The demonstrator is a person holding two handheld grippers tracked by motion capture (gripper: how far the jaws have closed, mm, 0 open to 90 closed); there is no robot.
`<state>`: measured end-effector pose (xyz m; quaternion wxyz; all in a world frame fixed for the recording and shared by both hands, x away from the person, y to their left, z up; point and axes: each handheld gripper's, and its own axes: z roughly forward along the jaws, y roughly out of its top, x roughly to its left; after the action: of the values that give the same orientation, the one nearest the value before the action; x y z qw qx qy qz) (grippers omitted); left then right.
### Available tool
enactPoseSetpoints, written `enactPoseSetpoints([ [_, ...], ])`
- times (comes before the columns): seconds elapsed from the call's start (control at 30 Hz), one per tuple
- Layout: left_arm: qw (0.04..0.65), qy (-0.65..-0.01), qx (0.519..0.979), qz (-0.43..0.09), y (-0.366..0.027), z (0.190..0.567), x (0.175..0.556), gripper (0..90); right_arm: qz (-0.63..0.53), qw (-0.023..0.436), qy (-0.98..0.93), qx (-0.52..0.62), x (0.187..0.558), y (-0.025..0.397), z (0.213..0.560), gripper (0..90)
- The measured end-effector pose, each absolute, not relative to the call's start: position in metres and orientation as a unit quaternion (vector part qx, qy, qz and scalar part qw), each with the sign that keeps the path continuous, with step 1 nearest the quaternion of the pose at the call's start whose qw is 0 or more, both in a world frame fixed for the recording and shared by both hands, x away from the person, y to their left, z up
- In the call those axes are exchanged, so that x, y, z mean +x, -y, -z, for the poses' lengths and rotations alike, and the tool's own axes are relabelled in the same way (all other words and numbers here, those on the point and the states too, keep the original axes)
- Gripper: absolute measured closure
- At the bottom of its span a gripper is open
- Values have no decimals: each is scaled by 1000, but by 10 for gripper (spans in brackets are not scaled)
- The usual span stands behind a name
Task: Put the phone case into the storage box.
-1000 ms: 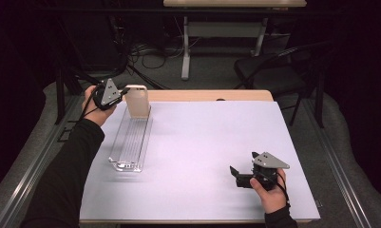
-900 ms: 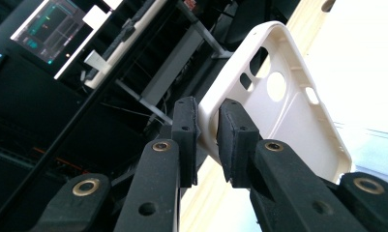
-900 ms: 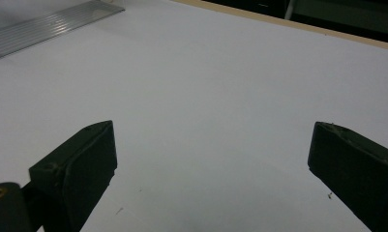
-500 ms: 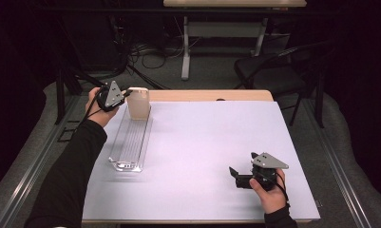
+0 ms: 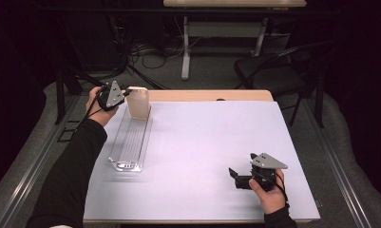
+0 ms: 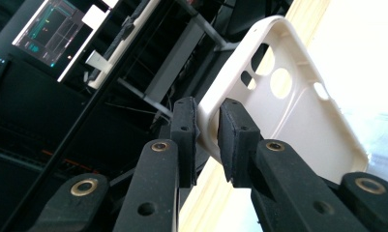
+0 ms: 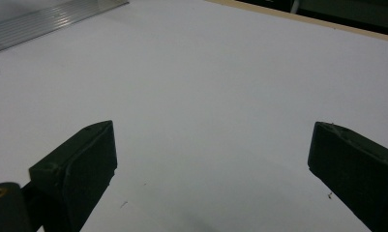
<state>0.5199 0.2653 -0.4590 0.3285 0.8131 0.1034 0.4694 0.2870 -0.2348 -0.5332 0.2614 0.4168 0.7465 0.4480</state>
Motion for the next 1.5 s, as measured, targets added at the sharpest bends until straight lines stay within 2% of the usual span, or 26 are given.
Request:
enactPoseSetpoints([
  [0.13,315,-107,817,-472,-270,461,522,773,-446,259,-748,417,287,234,533,31],
  [0.9,323,-143,813,-462,-268,463,527,725,-443,254,-751,417,286,233,536,32],
  [1.27,326,-162,809,-460,-269,463,527,550,-444,255,-751,417,287,233,537,31],
  [1.5,326,-171,805,-465,-269,462,527,482,-443,255,-752,415,287,233,537,32],
])
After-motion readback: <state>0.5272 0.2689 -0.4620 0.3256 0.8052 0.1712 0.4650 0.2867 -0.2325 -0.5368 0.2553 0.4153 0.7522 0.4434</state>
